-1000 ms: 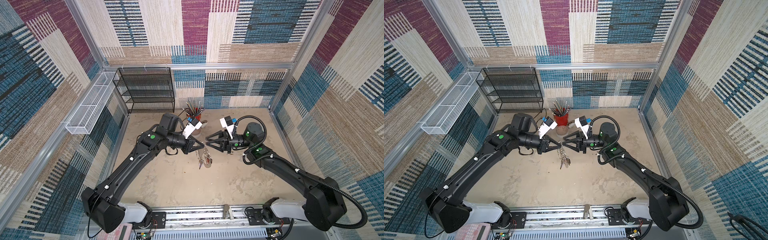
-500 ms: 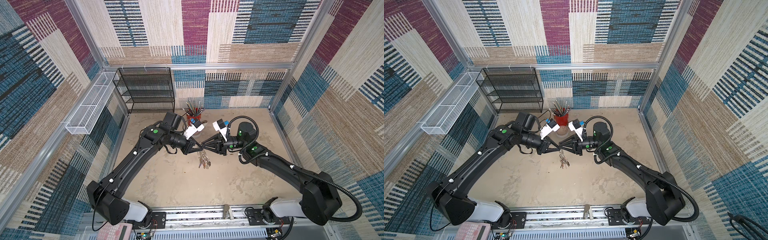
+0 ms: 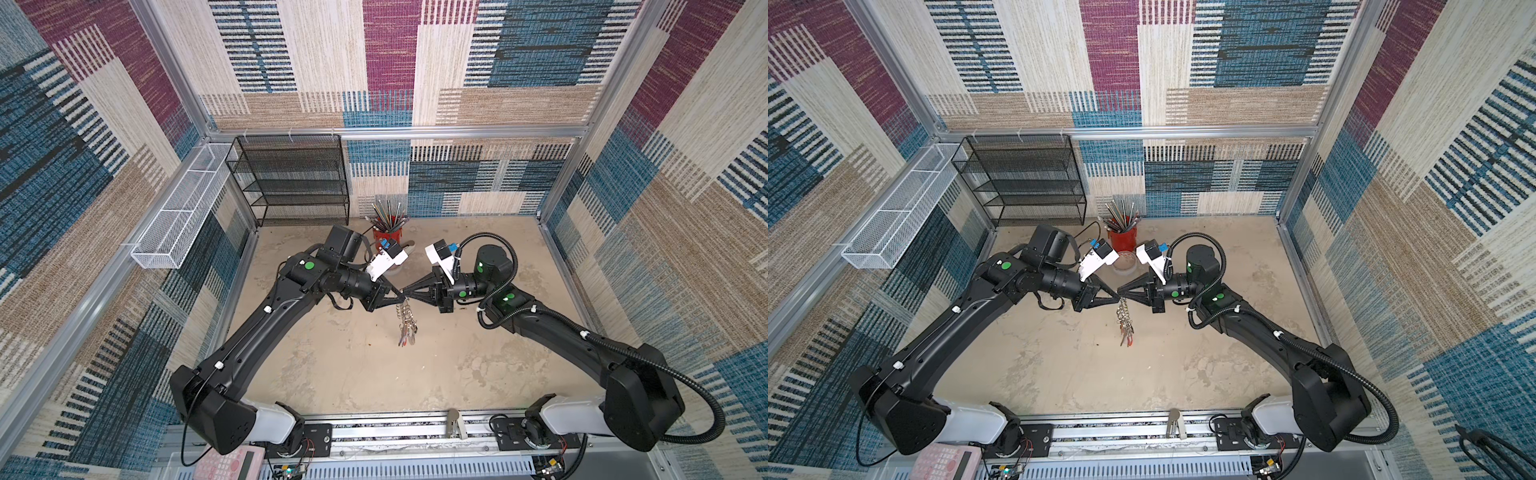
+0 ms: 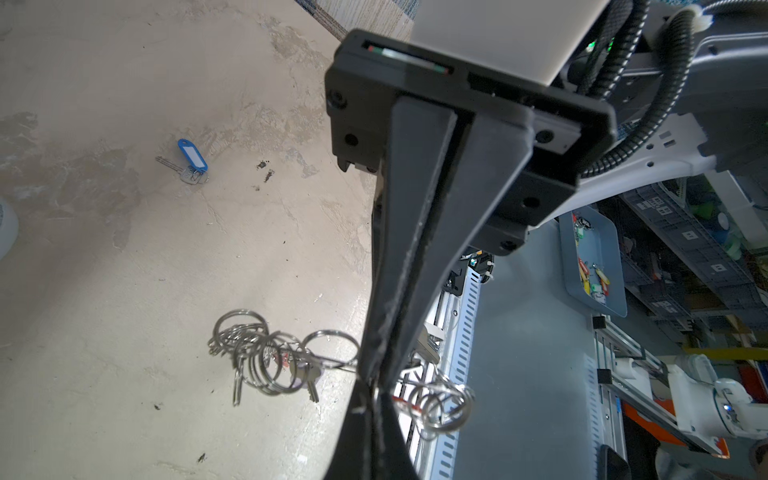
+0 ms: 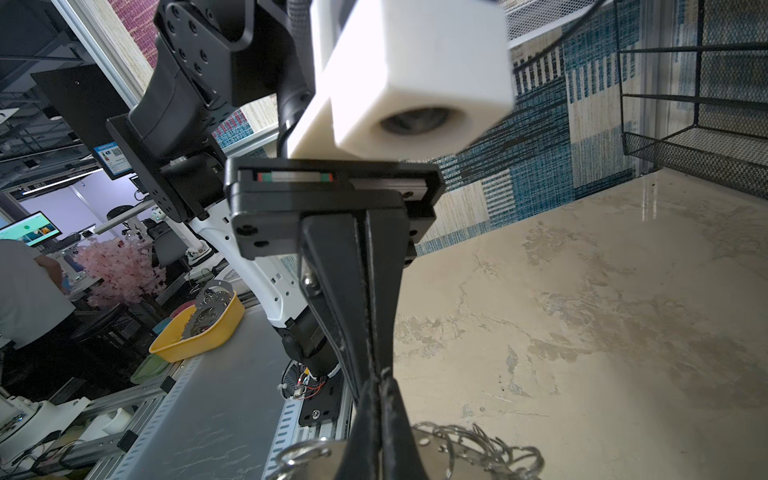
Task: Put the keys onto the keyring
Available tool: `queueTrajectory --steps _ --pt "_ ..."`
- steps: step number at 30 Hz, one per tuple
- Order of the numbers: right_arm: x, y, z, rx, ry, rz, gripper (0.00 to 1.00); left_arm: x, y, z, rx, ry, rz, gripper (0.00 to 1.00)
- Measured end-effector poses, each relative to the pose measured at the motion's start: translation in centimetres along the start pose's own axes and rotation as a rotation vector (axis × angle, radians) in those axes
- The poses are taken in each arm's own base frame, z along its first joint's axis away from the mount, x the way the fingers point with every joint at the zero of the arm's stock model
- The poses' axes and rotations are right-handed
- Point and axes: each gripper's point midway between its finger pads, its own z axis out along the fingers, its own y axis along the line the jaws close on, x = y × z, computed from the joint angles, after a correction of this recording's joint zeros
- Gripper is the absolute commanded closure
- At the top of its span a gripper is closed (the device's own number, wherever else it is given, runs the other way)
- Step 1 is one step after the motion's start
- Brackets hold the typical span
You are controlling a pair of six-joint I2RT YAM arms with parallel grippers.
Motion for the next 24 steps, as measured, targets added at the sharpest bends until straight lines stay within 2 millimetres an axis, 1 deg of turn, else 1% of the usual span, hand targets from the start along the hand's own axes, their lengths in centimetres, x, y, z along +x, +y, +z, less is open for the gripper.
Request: queueTrajectory --steps 5,11,15,17,19,21,24 --pt "-0.2 -0.1 -0.1 0.011 -0.01 0.016 1.0 0.2 0.2 0.0 -0.011 -0.054 -0.01 0.85" --pt "-1.2 -0.2 -0.1 0.021 -0.044 0.018 1.0 0.8 0.4 -0.2 -0.018 -0.099 -0.058 0.77" --pt "-1.4 0.0 -0.2 0.011 -0.064 0.026 1.0 0.9 0.8 -0.3 -0.027 -0.138 -0.073 0.73" --pt "-1.3 0.1 -0.2 0.005 -0.074 0.034 1.0 1.1 1.2 -0.5 -0.035 -0.165 -0.084 0.7" --pt "-1.3 0.1 -0.3 0.0 -0.085 0.043 1.0 1.2 1.6 -0.7 -0.038 -0.203 -0.1 0.65" --pt "-1.3 0.2 -0.3 -0.006 -0.095 0.051 1.0 1.2 1.9 -1.0 -0.033 -0.249 -0.125 0.62" --pt "-1.4 0.3 -0.3 -0.014 -0.108 0.059 1.0 1.0 1.5 -1.1 0.01 -0.312 -0.136 0.59"
